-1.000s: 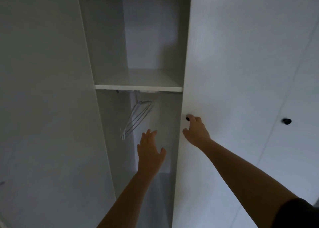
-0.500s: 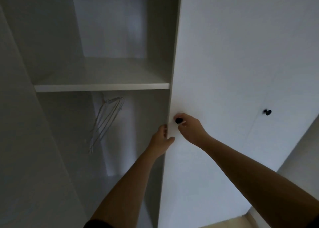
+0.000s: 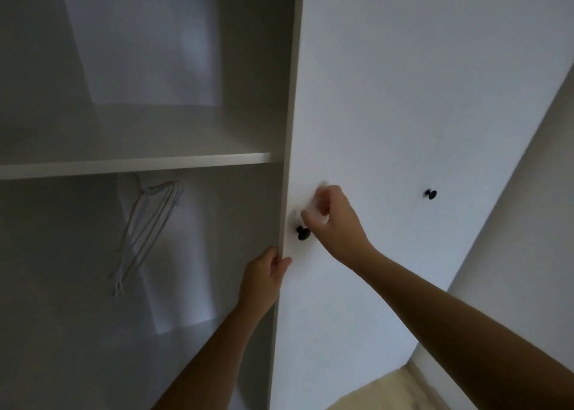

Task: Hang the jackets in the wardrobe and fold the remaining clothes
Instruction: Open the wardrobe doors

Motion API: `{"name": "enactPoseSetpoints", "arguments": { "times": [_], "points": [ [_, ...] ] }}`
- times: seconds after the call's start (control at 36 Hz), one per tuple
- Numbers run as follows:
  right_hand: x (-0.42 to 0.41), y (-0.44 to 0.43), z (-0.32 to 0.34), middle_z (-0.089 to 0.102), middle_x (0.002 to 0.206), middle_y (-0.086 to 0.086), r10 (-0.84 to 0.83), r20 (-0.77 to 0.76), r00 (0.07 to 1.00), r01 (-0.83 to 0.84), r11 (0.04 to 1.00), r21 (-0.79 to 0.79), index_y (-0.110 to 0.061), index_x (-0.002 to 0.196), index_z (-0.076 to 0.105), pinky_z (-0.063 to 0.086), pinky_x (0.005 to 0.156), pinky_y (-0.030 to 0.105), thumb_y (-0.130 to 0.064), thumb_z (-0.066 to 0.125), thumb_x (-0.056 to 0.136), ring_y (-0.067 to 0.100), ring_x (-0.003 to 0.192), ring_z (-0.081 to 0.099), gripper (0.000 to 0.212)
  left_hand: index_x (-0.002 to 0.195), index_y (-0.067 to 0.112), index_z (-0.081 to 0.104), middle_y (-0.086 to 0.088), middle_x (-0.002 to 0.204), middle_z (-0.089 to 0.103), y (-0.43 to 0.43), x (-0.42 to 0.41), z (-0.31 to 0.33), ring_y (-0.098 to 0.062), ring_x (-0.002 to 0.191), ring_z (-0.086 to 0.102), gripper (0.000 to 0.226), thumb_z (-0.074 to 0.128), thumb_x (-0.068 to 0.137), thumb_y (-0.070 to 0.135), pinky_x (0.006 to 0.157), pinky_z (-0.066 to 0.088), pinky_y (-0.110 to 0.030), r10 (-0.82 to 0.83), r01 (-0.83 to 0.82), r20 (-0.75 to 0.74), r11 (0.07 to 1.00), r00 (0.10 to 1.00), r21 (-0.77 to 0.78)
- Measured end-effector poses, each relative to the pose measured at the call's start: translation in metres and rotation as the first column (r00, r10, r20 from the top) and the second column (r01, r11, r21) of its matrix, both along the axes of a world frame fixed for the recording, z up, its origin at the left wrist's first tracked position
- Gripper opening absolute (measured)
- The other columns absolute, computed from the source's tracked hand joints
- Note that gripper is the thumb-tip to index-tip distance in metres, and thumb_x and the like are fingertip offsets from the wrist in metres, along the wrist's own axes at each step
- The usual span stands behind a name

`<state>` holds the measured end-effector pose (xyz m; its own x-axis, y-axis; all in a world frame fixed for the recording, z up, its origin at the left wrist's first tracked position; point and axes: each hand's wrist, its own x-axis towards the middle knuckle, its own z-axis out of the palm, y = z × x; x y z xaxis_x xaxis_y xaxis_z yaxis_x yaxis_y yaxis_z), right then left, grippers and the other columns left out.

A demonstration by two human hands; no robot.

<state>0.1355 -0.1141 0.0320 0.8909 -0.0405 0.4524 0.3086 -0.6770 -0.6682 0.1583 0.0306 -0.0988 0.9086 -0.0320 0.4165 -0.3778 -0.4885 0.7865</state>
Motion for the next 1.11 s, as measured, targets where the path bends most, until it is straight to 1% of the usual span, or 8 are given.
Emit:
{"name": "enactPoseSetpoints", "arguments": {
  "times": [0.17, 0.39, 0.61, 0.75, 0.92, 1.0, 1.06, 1.11],
  "points": [
    [-0.017, 0.005, 0.043, 0.021, 0.154, 0.002, -0.196, 0.293, 0.936, 0.233, 0.968, -0.095, -0.025, 0.147, 0.02, 0.042, 0.097, 0.036, -0.065, 0.058, 0.078, 0.023, 0.137, 0.031, 0.088, 0.072, 0.01, 0.049, 0.005, 0.055, 0.045, -0.011, -0.029, 0.001, -0.006, 0.049, 0.043, 0.031, 0.06, 0.092, 0.031, 0.05, 0.037, -0.017, -0.042, 0.038, 0.057, 0.997, 0.997, 0.073],
    [-0.03, 0.027, 0.057, -0.022, 0.158, 0.008, -0.333, 0.151, 0.931, 0.355, 0.922, -0.154, -0.025, 0.148, -0.022, 0.038, 0.104, 0.059, -0.044, 0.069, 0.081, 0.044, 0.144, -0.006, 0.115, 0.07, 0.012, 0.043, 0.008, 0.052, 0.04, -0.03, -0.067, 0.01, -0.004, 0.046, 0.04, 0.033, 0.061, 0.092, 0.028, 0.049, 0.036, -0.013, -0.067, 0.054, 0.09, 0.989, 0.994, 0.138],
    [-0.057, 0.003, 0.05, -0.017, 0.159, 0.009, -0.308, 0.182, 0.934, 0.336, 0.93, -0.15, -0.025, 0.149, -0.021, 0.054, 0.088, 0.039, -0.032, 0.066, 0.086, 0.047, 0.142, 0.004, 0.107, 0.093, 0.004, 0.057, -0.011, 0.078, 0.066, -0.048, -0.084, 0.014, -0.022, 0.071, 0.064, 0.033, 0.06, 0.089, 0.037, 0.069, 0.055, -0.034, -0.119, 0.124, -0.034, 0.969, 0.992, 0.212],
    [-0.082, -0.036, 0.044, -0.017, 0.16, 0.003, -0.19, 0.22, 0.957, 0.217, 0.971, -0.103, -0.028, 0.148, -0.02, 0.055, 0.075, 0.024, -0.027, 0.066, 0.086, 0.044, 0.139, 0.029, 0.106, 0.103, 0.018, 0.055, 0.003, 0.067, 0.062, -0.077, -0.099, 0.018, -0.007, 0.062, 0.06, 0.031, 0.055, 0.083, 0.041, 0.052, 0.046, -0.013, -0.213, 0.247, -0.152, 0.935, 0.965, 0.255],
    [-0.128, -0.095, 0.037, 0.008, 0.161, -0.002, -0.104, 0.243, 0.964, 0.115, 0.993, -0.032, -0.04, 0.149, -0.01, 0.055, 0.057, 0.016, -0.02, 0.064, 0.087, 0.013, 0.064, 0.065, 0.099, 0.108, 0.041, 0.041, 0.008, 0.074, 0.06, -0.143, -0.129, 0.031, -0.004, 0.067, 0.061, 0.038, 0.051, 0.071, 0.039, 0.059, 0.051, -0.018, -0.305, 0.374, -0.318, 0.91, 0.897, 0.181],
    [-0.149, -0.13, 0.032, 0.059, 0.124, 0.007, -0.111, 0.216, 0.97, 0.106, 0.994, 0.035, -0.049, 0.143, -0.012, 0.047, 0.049, 0.007, -0.016, 0.063, 0.089, 0.004, 0.056, 0.06, 0.098, 0.117, 0.052, 0.029, 0.003, 0.071, 0.056, -0.184, -0.151, 0.038, -0.002, 0.056, 0.056, 0.056, 0.048, 0.067, 0.034, 0.047, 0.044, -0.015, -0.361, 0.434, -0.337, 0.884, 0.87, 0.175],
    [-0.163, -0.158, 0.031, 0.063, 0.089, 0.0, -0.131, 0.189, 0.973, 0.117, 0.989, 0.085, -0.04, 0.149, -0.003, 0.046, 0.049, 0.006, -0.014, 0.061, 0.09, 0.01, 0.056, 0.06, 0.091, 0.14, 0.047, 0.008, 0.005, 0.086, 0.057, -0.215, -0.164, 0.041, -0.006, 0.067, 0.058, 0.081, 0.047, 0.07, 0.034, 0.051, 0.042, -0.017, -0.371, 0.458, -0.371, 0.871, 0.851, 0.18],
    [-0.175, -0.186, 0.034, 0.057, 0.091, -0.012, -0.117, 0.153, 0.981, 0.099, 0.987, 0.124, -0.033, 0.151, 0.008, 0.048, 0.054, 0.007, -0.013, 0.058, 0.092, 0.013, 0.064, 0.061, 0.08, 0.146, 0.042, -0.01, 0.001, 0.12, 0.055, -0.247, -0.176, 0.04, -0.014, 0.085, 0.06, 0.092, 0.049, 0.076, 0.033, 0.062, 0.043, -0.021, -0.354, 0.448, -0.39, 0.875, 0.85, 0.183]
  ]
}}
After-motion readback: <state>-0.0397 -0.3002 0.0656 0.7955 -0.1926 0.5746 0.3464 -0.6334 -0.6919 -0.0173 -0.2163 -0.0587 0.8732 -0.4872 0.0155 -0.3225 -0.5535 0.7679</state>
